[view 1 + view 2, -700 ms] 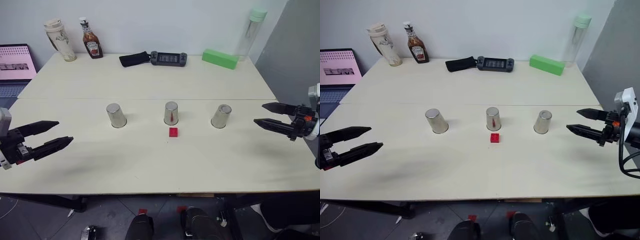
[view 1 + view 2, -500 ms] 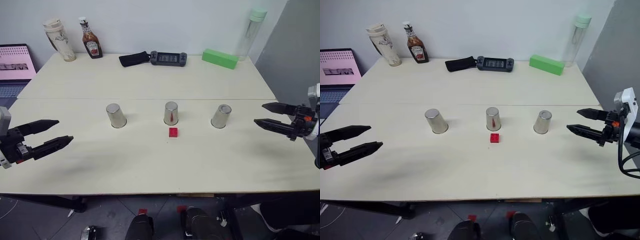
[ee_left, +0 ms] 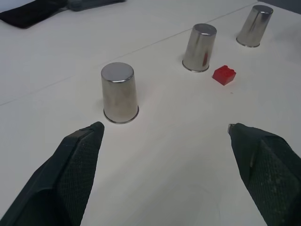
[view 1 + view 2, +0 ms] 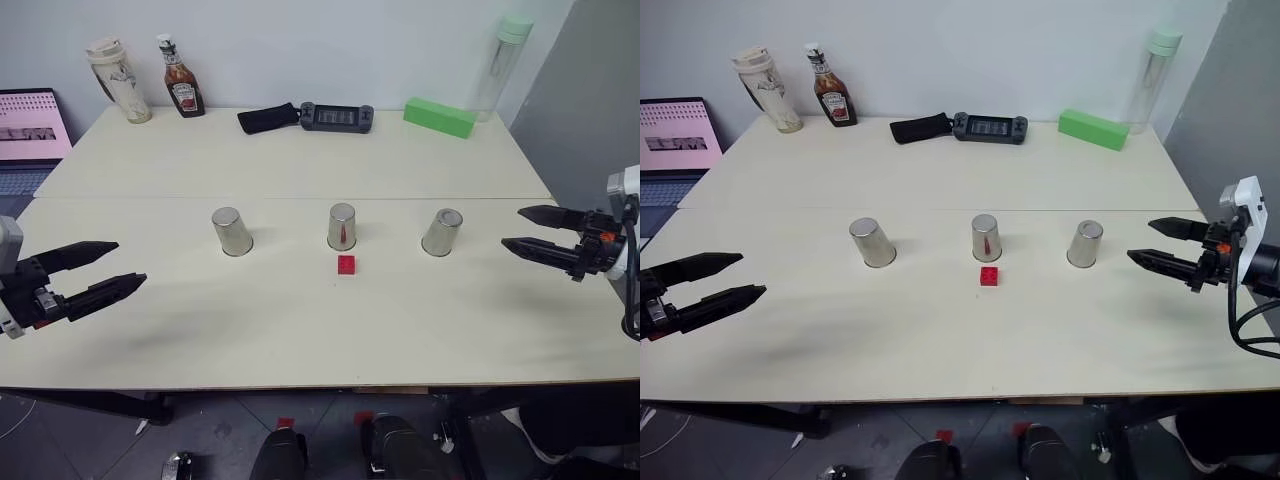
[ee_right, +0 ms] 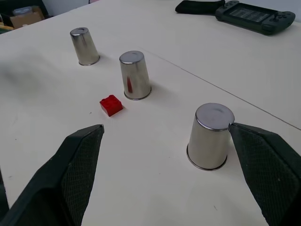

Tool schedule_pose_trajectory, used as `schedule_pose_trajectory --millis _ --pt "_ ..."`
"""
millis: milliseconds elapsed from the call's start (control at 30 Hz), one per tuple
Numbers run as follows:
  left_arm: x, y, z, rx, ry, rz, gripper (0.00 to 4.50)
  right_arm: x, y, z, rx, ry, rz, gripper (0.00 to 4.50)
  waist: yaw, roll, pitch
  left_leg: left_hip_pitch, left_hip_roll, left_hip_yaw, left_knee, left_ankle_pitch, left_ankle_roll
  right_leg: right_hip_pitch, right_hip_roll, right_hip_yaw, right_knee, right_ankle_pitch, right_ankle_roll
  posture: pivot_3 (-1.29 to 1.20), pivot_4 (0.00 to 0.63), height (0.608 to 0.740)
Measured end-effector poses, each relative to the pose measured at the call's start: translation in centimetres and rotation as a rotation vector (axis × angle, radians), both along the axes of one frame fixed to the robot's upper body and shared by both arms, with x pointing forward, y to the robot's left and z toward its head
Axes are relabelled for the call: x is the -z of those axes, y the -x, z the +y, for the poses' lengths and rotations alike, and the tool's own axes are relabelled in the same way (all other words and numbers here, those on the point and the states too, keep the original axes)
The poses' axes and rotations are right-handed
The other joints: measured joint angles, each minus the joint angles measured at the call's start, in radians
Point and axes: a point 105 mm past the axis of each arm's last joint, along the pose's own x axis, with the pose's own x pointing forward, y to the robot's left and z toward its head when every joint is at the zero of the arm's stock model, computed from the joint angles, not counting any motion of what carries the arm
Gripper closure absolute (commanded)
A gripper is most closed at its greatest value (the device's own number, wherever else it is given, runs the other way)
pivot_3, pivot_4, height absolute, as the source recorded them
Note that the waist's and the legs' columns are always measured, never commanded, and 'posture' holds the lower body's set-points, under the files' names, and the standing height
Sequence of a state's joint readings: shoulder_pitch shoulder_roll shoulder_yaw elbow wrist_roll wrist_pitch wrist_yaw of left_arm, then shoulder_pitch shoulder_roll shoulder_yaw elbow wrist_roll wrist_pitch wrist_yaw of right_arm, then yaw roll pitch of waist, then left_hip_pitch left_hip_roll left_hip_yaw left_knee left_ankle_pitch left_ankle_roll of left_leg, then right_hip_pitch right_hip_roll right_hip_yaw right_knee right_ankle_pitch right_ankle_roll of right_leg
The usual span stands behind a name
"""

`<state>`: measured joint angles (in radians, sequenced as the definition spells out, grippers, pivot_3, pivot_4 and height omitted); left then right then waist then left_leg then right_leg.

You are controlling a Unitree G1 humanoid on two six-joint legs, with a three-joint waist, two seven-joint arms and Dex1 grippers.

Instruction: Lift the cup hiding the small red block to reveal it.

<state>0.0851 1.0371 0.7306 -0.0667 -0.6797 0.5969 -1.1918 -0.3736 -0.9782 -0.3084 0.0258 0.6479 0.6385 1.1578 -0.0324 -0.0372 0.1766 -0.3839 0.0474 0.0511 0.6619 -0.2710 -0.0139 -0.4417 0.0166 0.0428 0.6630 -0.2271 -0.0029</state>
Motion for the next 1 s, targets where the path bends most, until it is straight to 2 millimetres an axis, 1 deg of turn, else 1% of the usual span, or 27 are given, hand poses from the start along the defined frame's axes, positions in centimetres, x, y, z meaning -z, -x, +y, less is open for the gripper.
schedule_pose_trajectory --millis 133,333,467,833,1000 --pt "0.5 -0.1 -0.2 0.009 0.001 0.012 0.0 0.1 -0.1 0.3 -0.009 0.001 0.003 0.01 0.0 0.0 0.0 0.0 0.0 0.0 0.0 0.0 0.0 0.0 0.0 0.0 0.0 0.0 0.0 0.0 0.15 0.74" --pt "0.5 -0.2 -0.2 0.01 0.002 0.007 0.0 0.1 -0.2 0.4 -0.013 0.002 0.001 0.01 0.0 0.0 0.0 0.0 0.0 0.001 0.0 0.0 0.0 0.0 0.0 0.0 0.0 0.0 0.0 0.0 0.15 0.74" --pt "0.5 -0.3 -0.3 0.015 0.005 0.006 0.0 -0.2 -0.4 0.8 -0.026 0.002 -0.015 0.01 0.0 0.0 0.0 0.0 0.0 0.001 0.0 0.0 0.0 0.0 0.0 0.0 0.0 0.0 0.0 0.0 0.15 0.74" --pt "0.8 -0.3 -0.4 0.018 0.008 0.011 0.0 0.1 -0.6 1.4 -0.036 -0.004 -0.013 0.01 0.0 0.0 0.0 0.0 0.0 0.001 0.0 0.0 0.0 0.0 0.0 0.0 0.0 0.0 0.001 0.0 0.15 0.74" --pt "1.0 -0.3 -0.7 0.026 0.01 0.02 0.0 -0.1 -0.5 2.1 -0.055 -0.001 -0.029 0.01 0.0 0.0 0.0 0.0 0.0 0.001 0.0 0.0 0.0 0.0 0.0 0.0 0.001 0.0 0.001 0.0 0.15 0.74"
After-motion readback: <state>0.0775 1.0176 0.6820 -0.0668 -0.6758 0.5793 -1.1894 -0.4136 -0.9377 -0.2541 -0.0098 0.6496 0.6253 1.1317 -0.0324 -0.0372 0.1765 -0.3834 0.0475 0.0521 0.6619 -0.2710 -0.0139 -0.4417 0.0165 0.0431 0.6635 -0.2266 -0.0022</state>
